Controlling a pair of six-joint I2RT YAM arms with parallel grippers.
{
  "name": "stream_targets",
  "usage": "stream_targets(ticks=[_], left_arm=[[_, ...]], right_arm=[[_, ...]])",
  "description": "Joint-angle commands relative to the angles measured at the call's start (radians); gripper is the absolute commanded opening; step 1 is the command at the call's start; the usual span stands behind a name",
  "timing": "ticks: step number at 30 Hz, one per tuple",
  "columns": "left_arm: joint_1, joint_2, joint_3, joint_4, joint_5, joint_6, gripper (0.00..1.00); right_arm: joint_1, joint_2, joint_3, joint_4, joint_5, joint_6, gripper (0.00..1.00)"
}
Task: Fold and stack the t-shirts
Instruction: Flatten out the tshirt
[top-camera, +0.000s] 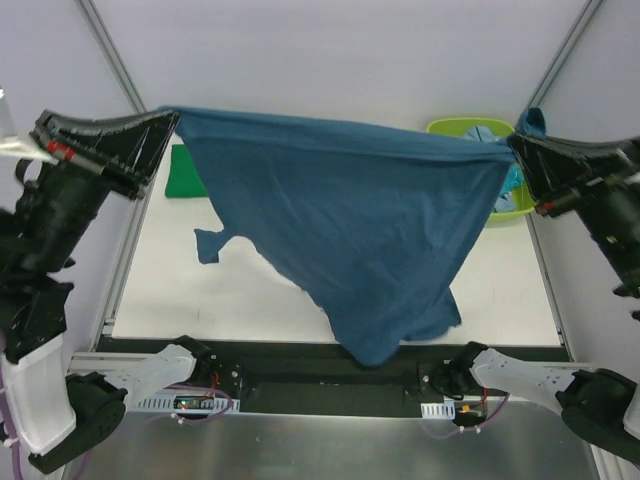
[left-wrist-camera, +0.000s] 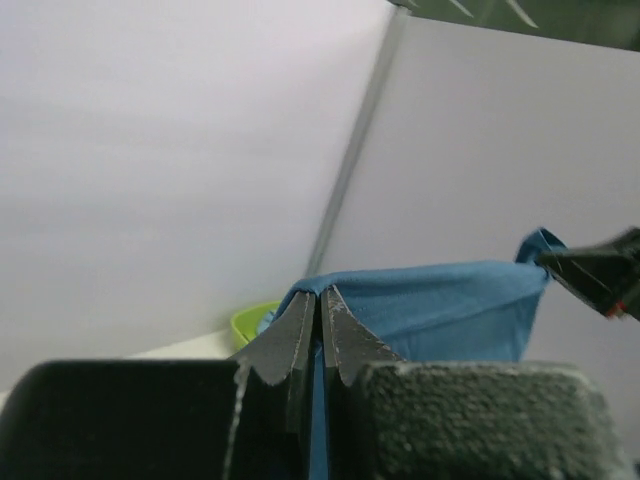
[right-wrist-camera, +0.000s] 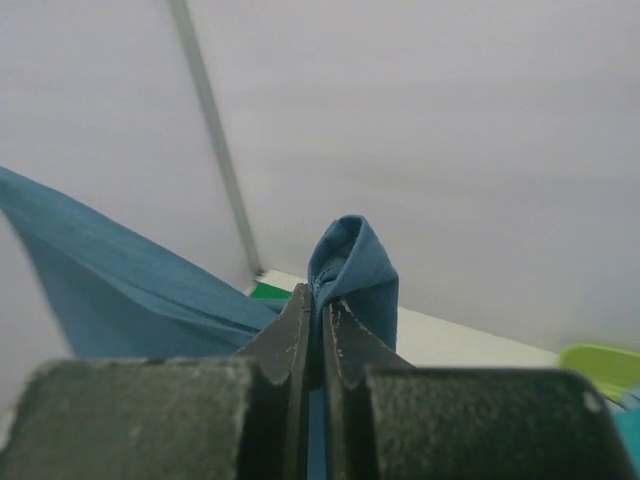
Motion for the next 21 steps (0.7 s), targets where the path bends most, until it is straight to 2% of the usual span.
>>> stream_targets(ticks=[1, 3, 6, 9, 12, 14, 17, 21], left_arm=[[-0.003, 0.202, 0.057, -0.031, -0.300, 0.125, 0.00], [-0.002, 0.295, 0.105, -0.034, -0.422, 0.171, 0.00], [0.026, 0.475, 0.229, -0.041, -0.553, 0.247, 0.00], [0.162, 0.628, 0.425, -0.095, -0.425, 0.185, 0.00], [0.309, 0.724, 0.556, -0.095, -0.236, 0.067, 0.00], [0.340, 0.755, 0.623, -0.084, -0.129, 0.079, 0.00], [0.341, 0.698, 0.593, -0.034, -0.075, 0.102, 0.00], [0.342, 0.591, 0.472, 0.003, -0.050, 0.117, 0.00]], right_arm=[[-0.004, 0.146, -0.014, 0.058, 0.327, -0.184, 0.00], [-0.010, 0.192, -0.050, 0.133, 0.410, -0.227, 0.00], [-0.062, 0.299, -0.057, 0.208, 0.391, -0.259, 0.00], [-0.148, 0.463, 0.061, 0.210, 0.317, -0.247, 0.00], [-0.220, 0.646, 0.297, 0.207, 0.247, -0.201, 0.00], [-0.246, 0.698, 0.397, 0.218, 0.184, -0.152, 0.00], [-0.251, 0.673, 0.355, 0.302, 0.118, -0.111, 0.00], [-0.255, 0.538, 0.104, 0.441, 0.117, -0.089, 0.00]])
